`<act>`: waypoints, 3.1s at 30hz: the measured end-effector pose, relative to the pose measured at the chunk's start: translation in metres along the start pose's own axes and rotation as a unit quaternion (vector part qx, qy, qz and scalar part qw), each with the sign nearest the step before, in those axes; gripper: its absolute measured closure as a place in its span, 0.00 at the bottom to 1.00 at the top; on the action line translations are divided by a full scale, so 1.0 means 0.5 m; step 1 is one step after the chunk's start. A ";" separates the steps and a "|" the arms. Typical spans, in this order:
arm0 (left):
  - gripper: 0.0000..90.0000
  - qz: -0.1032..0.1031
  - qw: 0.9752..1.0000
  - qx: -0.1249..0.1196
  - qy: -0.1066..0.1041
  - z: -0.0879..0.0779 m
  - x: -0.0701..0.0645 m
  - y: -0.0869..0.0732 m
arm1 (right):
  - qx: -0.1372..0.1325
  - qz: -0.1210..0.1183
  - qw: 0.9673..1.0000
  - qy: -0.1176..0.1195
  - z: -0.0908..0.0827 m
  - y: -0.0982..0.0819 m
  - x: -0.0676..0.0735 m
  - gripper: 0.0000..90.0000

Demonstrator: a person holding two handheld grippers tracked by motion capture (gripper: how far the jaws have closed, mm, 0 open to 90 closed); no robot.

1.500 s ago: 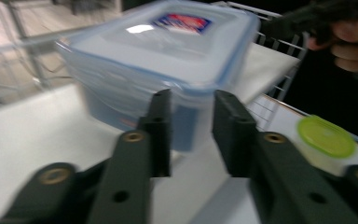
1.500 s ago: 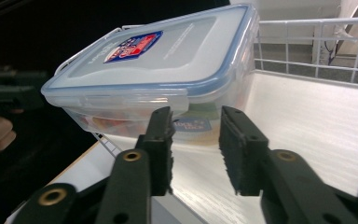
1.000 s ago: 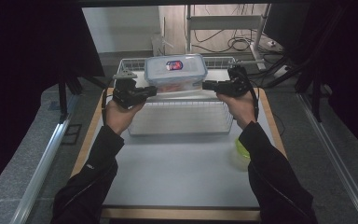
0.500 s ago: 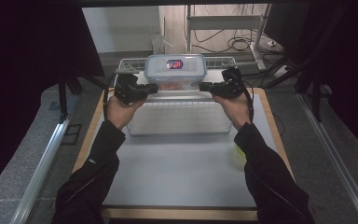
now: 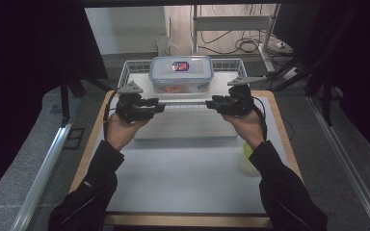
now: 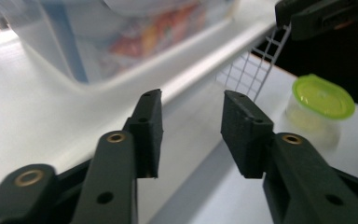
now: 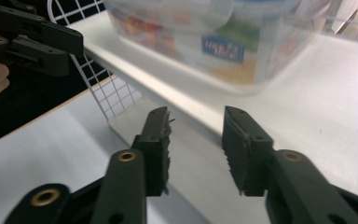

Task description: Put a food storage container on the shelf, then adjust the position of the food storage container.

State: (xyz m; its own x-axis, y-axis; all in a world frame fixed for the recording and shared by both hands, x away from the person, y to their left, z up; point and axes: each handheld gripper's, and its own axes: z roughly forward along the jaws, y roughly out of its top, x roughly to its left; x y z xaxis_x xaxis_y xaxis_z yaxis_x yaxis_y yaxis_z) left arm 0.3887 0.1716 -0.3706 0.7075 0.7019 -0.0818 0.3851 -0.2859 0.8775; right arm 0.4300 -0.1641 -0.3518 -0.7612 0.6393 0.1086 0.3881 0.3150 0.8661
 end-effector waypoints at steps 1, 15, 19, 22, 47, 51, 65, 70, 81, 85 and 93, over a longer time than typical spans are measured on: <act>0.62 0.003 1.000 0.002 0.001 -0.002 -0.005 -0.005 | 0.000 -0.001 1.000 0.000 -0.002 -0.006 0.002 0.64; 0.37 0.037 0.999 0.022 0.020 -0.019 -0.063 -0.080 | 0.009 -0.015 1.000 0.002 -0.027 -0.098 0.037 0.42; 0.30 0.040 0.998 0.027 0.026 -0.021 -0.076 -0.108 | 0.013 -0.018 1.000 0.000 -0.040 -0.137 0.044 0.35; 0.26 0.041 0.998 0.030 0.035 -0.025 -0.088 -0.133 | 0.013 -0.018 1.000 0.000 -0.044 -0.154 0.046 0.31; 0.01 0.056 0.996 0.056 0.042 -0.032 -0.143 -0.305 | 0.075 -0.045 0.996 -0.027 -0.057 -0.314 0.095 0.09; 0.00 0.045 0.997 0.045 0.036 -0.027 -0.137 -0.314 | 0.082 -0.035 0.995 -0.032 -0.055 -0.317 0.087 0.05; 0.02 0.048 0.997 0.030 0.048 -0.033 -0.131 -0.327 | 0.083 -0.019 0.994 -0.069 -0.092 -0.306 0.056 0.53; 0.02 0.047 0.997 0.036 0.047 -0.029 -0.131 -0.330 | 0.075 -0.024 0.992 -0.099 -0.119 -0.307 0.023 0.80; 0.03 0.048 0.996 0.051 0.051 -0.023 -0.130 -0.332 | 0.035 0.030 0.983 -0.180 -0.189 -0.316 -0.061 1.00; 0.04 0.043 0.996 0.055 0.052 -0.021 -0.128 -0.333 | 0.030 0.056 0.976 -0.209 -0.213 -0.331 -0.101 1.00; 0.04 0.044 0.996 0.064 0.048 -0.017 -0.128 -0.335 | 0.057 0.081 0.966 -0.237 -0.216 -0.357 -0.142 1.00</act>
State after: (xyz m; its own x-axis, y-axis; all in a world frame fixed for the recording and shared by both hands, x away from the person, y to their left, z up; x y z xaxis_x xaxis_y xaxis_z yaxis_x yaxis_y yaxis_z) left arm 0.2740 0.1803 -0.5085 0.6838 0.7283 0.0444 0.4003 -0.4254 0.8117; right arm 0.3587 -0.3416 -0.4612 -0.3723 0.9279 -0.0212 0.5568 0.2416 0.7948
